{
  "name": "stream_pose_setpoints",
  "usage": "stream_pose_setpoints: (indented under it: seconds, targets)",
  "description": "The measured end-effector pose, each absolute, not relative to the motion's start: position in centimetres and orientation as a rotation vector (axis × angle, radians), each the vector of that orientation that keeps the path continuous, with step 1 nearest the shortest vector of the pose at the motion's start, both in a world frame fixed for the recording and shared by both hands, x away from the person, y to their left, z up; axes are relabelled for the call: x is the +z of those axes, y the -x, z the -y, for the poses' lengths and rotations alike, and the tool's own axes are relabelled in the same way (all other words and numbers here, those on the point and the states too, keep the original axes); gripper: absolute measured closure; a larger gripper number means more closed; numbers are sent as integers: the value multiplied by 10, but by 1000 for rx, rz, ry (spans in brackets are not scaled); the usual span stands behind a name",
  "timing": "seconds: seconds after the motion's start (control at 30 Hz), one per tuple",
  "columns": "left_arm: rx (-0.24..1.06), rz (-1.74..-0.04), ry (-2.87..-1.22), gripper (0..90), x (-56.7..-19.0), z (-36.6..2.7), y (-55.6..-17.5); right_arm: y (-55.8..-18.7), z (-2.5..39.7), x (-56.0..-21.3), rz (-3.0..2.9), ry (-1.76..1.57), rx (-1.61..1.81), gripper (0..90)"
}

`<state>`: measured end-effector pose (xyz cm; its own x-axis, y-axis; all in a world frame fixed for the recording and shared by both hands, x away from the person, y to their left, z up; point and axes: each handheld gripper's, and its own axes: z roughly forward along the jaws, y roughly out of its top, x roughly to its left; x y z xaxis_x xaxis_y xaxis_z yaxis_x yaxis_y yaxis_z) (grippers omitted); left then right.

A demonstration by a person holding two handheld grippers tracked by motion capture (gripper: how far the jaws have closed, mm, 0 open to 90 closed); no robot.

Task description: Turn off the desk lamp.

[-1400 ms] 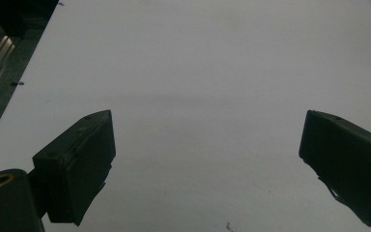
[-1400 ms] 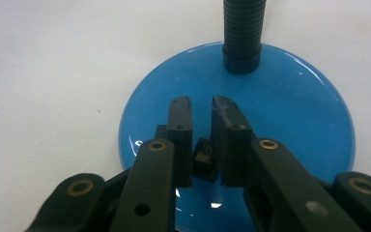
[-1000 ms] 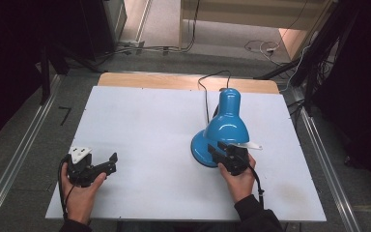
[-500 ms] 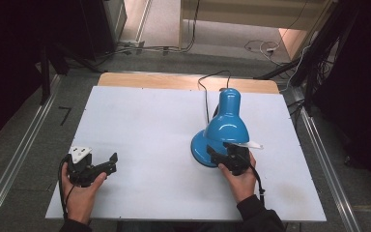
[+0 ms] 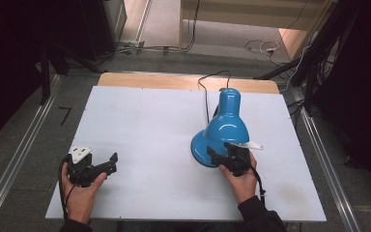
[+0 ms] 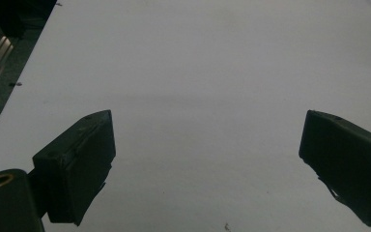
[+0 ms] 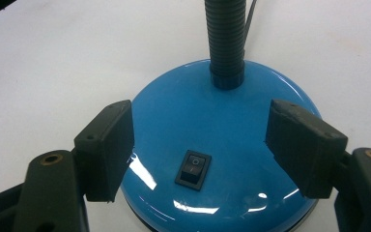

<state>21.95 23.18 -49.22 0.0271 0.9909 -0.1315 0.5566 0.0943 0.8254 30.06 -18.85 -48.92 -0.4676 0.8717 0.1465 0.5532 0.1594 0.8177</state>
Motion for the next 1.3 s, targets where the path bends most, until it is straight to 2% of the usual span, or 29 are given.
stream_pose_setpoints:
  seconds: [1.3]
  targets:
    - [733,-1629,-1561,64,-492,-231,-220,-293,213,-483,-2047,-1365,1194,247]
